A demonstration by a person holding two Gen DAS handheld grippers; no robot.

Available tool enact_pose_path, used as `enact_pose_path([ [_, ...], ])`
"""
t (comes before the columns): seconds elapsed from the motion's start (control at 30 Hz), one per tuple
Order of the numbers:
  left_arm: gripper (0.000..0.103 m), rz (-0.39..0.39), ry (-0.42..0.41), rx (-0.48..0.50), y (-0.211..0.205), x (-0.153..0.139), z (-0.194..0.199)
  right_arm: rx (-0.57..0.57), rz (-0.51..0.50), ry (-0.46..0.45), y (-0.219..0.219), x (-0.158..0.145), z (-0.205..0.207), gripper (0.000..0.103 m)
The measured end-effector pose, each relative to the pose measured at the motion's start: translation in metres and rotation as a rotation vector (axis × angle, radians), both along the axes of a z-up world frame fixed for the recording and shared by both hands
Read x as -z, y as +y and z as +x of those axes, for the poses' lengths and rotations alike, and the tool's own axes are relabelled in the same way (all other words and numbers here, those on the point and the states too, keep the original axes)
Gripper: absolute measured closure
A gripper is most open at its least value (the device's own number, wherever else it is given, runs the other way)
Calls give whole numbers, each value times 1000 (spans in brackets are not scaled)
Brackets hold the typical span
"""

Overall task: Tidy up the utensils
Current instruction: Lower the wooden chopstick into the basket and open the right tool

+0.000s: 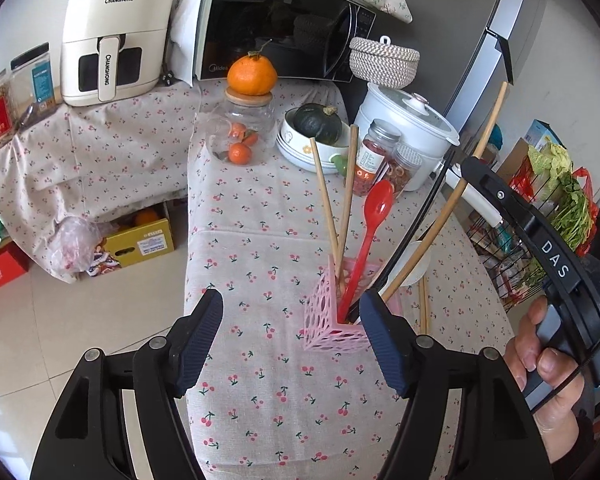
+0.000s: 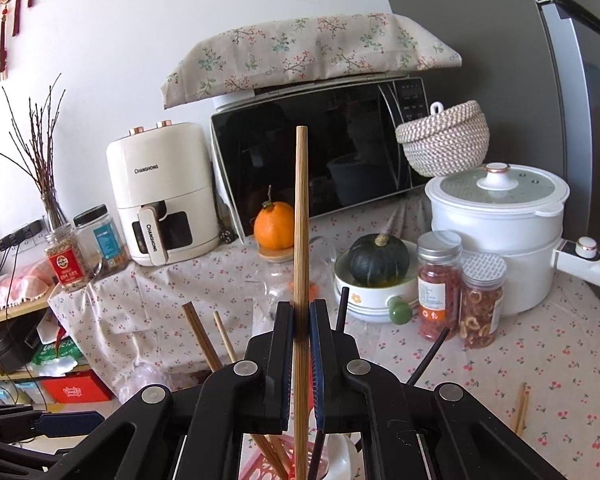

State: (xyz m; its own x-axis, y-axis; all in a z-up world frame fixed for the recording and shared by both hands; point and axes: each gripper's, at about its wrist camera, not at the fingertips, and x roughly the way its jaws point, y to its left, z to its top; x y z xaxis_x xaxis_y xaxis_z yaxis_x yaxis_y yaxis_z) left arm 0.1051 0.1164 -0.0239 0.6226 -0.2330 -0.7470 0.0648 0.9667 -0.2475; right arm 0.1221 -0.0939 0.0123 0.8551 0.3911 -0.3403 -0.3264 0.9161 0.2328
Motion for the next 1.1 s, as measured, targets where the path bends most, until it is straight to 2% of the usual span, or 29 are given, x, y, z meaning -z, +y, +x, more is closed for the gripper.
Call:
enact_pose_path([
  [0.3,30,8,15,3,0,4,1,-27,29,69,20,25,11,97],
  [0.47,30,14,17,9,-4,3,0,-49,32,115,21,32,17,91],
  [0.57,30,15,17,14,-6,3,-1,-46,64,115,10,22,15,77],
  [0.63,29,18,22,19,-7,4,-2,-38,91,104,-1,13,10,62],
  [0.77,26,33,26,34,-15,5,-6,-3,104,106,-28,-1,-2,50],
  [0.9,22,48,26,58,-26,5,-14,20,105,134,-59,-10,-12,32],
  [1.03,22,77,36,97,-44,10,-22,49,53,169,-88,-12,-23,16],
  [1.1,22,103,53,120,-56,15,-24,70,16,180,-101,-10,-28,13],
])
